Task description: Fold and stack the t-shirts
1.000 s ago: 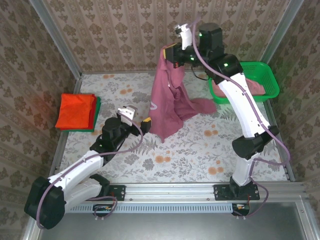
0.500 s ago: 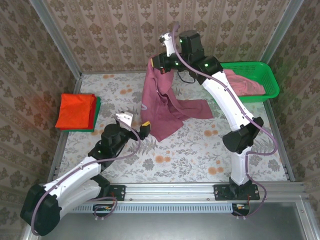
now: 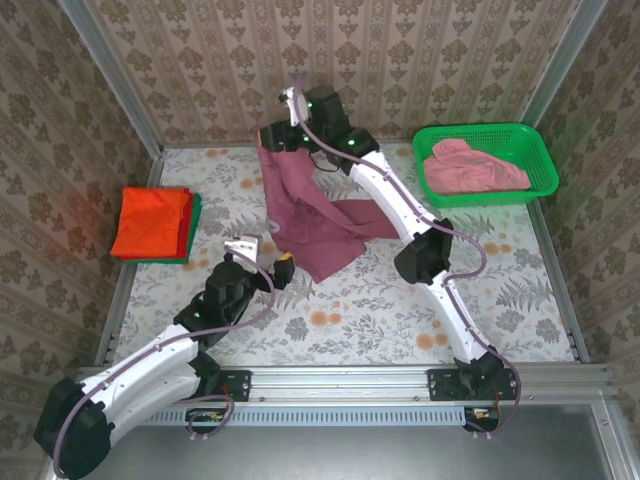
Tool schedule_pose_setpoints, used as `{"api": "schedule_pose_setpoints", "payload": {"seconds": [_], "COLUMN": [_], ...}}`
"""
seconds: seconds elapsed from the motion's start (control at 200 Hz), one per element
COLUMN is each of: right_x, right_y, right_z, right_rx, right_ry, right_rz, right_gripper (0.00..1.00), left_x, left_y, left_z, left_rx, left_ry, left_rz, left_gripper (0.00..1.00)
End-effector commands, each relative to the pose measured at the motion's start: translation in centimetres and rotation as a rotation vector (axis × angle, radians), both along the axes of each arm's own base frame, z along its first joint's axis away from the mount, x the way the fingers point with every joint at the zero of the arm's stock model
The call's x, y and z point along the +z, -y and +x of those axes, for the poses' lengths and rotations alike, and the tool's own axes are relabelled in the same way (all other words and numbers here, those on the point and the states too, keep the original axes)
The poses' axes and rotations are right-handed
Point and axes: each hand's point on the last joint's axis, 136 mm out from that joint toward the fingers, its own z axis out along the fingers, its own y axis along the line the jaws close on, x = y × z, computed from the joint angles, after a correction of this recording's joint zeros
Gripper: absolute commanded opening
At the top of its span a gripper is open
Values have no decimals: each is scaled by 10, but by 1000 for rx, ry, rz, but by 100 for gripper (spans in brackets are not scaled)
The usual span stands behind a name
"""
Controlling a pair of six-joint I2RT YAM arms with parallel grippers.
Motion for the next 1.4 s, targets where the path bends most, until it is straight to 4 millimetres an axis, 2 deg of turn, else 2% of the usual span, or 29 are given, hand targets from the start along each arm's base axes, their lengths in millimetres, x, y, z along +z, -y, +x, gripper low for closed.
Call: {"api": "schedule_pose_setpoints", "payload": {"seconds": [0.0, 0.1, 0.13, 0.185, 0.195, 0.335, 0.49, 0.62, 0.72, 0.82, 0.94, 1.045, 1.21, 1.395], "right_x": [27, 14, 4, -6, -2, -30, -80, -119, -145, -162, -179, -188, -192, -194], "right_y": [28, 50, 56, 68, 70, 111, 168, 217, 245, 267, 288, 303, 317, 318], "right_z": [6, 6, 4, 3, 2, -14, -42, -73, -97, -119, -141, -152, -157, -158], "right_rx": [-120, -147, -153, -168, -169, -229, -333, -434, -497, -544, -583, -613, -640, -641], "right_ry": [46, -6, -27, -38, -29, -78, -168, -252, -306, -341, -374, -392, -404, -413], "right_rz": [-40, -94, -108, -108, -100, -78, -66, -42, -61, -88, -118, -134, -142, -139], "right_gripper": [85, 96, 97, 99, 99, 100, 99, 98, 98, 98, 98, 98, 98, 98], "left_x": [-8, -17, -18, -23, -23, -35, -47, -63, -76, -87, -93, -103, -105, -105], "left_y": [-11, -2, 3, 15, 18, 53, 91, 115, 128, 141, 154, 158, 177, 192], "left_z": [4, 7, 8, 10, 11, 18, 27, 35, 38, 38, 36, 38, 47, 62], "left_rx": [134, 162, 156, 141, 138, 100, 69, 49, 34, 16, 5, 20, 5, 10], "left_ry": [-79, -130, -137, -154, -156, -216, -285, -363, -431, -508, -606, -657, -672, -660], "left_rz": [2, 49, 67, 112, 120, 182, 245, 320, 372, 391, 433, 464, 451, 482], "left_gripper": [100, 100, 100, 100, 100, 100, 100, 100, 100, 100, 100, 93, 81, 77]}}
